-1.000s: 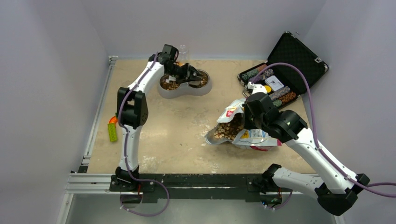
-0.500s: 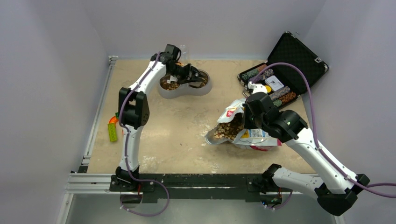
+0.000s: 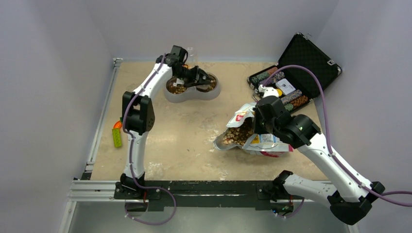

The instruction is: Serve the pet food

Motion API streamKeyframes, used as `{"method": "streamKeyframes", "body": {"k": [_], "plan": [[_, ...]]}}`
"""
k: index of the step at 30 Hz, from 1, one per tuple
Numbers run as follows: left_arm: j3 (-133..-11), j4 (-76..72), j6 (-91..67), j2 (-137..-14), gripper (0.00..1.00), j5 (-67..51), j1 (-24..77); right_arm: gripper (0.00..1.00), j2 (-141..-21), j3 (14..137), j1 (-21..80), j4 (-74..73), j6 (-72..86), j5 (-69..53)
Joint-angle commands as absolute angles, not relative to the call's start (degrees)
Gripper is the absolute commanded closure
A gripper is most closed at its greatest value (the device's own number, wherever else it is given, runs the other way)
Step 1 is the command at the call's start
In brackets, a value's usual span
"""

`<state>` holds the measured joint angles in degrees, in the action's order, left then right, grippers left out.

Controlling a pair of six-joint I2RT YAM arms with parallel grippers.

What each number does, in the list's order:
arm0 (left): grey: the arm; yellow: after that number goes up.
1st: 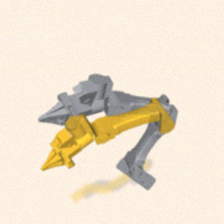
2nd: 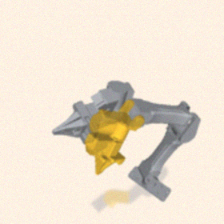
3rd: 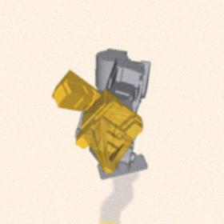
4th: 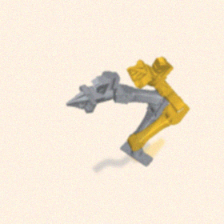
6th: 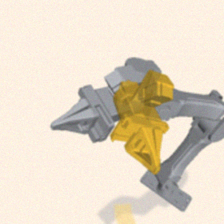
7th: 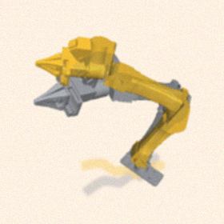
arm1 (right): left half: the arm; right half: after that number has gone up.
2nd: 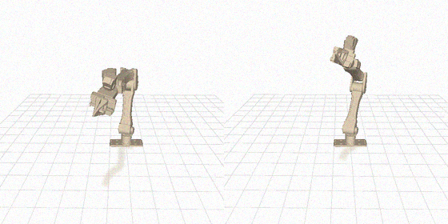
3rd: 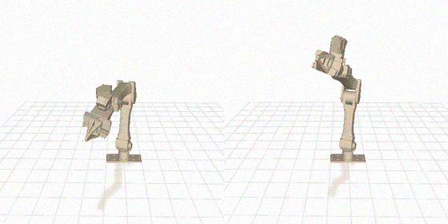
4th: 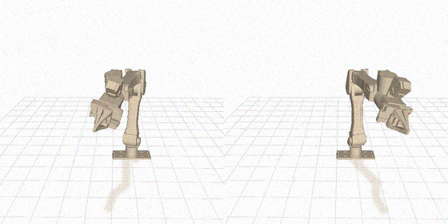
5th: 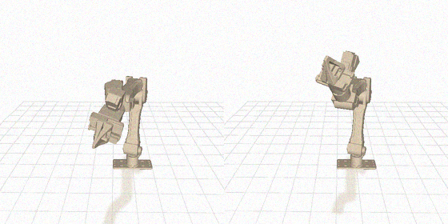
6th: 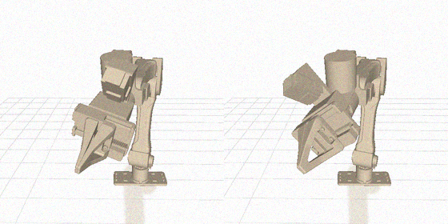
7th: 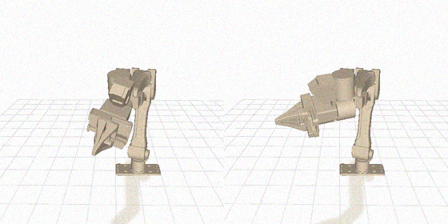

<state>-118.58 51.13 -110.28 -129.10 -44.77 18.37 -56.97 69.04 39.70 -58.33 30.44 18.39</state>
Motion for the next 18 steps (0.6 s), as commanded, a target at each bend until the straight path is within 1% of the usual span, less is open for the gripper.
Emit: {"method": "streamKeyframes", "body": {"k": [1, 3, 7, 9, 18], "plan": [[-127.4, 54.5, -111.4, -129.0, 1.0, -46.5, 18.2, 1.0, -55.7, 71.2, 39.2, -53.7, 30.6, 20.5], [-126.0, 54.3, -111.1, -128.2, 1.0, -46.5, 18.2, 1.0, -55.5, 71.0, 39.2, -53.7, 30.8, 20.5], [-117.2, 51.5, -110.4, -125.3, 1.0, -46.8, 18.2, 1.0, -55.3, 70.9, 39.2, -53.7, 30.9, 20.5], [-115.2, 51.0, -110.2, -124.4, 1.0, -46.8, 18.1, 1.0, -55.3, 71.1, 39.2, -53.8, 30.8, 20.5], [-123.9, 50.7, -108.9, -124.8, 1.0, -46.7, 17.8, 1.0, -54.9, 72.2, 39.1, -54.2, 29.2, 21.0]]}}
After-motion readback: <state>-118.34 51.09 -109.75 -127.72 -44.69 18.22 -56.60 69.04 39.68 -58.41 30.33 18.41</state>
